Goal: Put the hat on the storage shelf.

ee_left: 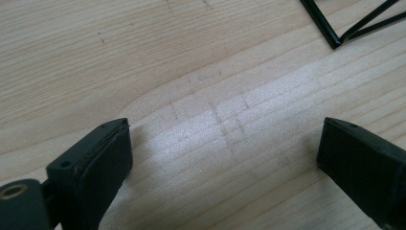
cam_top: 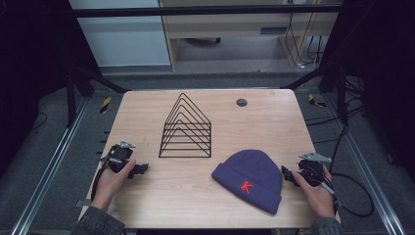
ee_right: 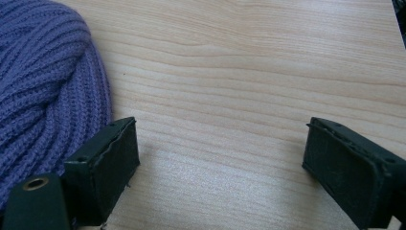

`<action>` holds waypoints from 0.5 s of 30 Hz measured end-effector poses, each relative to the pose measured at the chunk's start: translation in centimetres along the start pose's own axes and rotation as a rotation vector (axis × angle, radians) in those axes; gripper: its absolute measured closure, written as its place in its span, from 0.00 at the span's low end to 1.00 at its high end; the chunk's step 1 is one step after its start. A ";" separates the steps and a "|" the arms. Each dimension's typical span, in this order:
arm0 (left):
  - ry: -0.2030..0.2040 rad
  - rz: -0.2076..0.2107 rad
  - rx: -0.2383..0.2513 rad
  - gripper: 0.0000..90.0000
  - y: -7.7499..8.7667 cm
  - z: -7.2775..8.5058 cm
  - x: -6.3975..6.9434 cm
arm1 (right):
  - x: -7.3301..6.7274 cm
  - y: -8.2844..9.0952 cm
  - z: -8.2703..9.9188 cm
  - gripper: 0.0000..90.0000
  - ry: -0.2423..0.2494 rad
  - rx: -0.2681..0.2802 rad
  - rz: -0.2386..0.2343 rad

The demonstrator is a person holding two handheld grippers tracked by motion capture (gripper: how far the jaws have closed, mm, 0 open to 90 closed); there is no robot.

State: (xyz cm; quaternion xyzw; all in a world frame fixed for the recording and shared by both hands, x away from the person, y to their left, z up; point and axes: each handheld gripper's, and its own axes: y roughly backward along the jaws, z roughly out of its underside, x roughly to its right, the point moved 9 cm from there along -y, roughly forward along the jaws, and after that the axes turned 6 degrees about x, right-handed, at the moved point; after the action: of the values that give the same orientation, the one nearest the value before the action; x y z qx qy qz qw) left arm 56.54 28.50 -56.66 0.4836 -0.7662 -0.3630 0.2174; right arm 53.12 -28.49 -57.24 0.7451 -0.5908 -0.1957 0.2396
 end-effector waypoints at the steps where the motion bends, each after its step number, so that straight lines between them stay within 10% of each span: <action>1: -0.001 0.000 0.003 0.02 0.0 0.0 0.0 | 0.0 0.0 0.0 0.13 -0.002 0.001 0.002; 15: -0.002 0.005 0.009 0.00 -0.1 0.1 0.2 | -0.7 0.9 -1.2 0.15 -0.022 -0.041 0.005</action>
State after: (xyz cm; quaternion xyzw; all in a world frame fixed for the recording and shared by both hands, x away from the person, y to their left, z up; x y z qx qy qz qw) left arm 56.45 28.30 -56.83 0.4824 -0.7693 -0.3595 0.2151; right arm 52.92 -27.83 -55.74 0.7364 -0.5912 -0.2151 0.2488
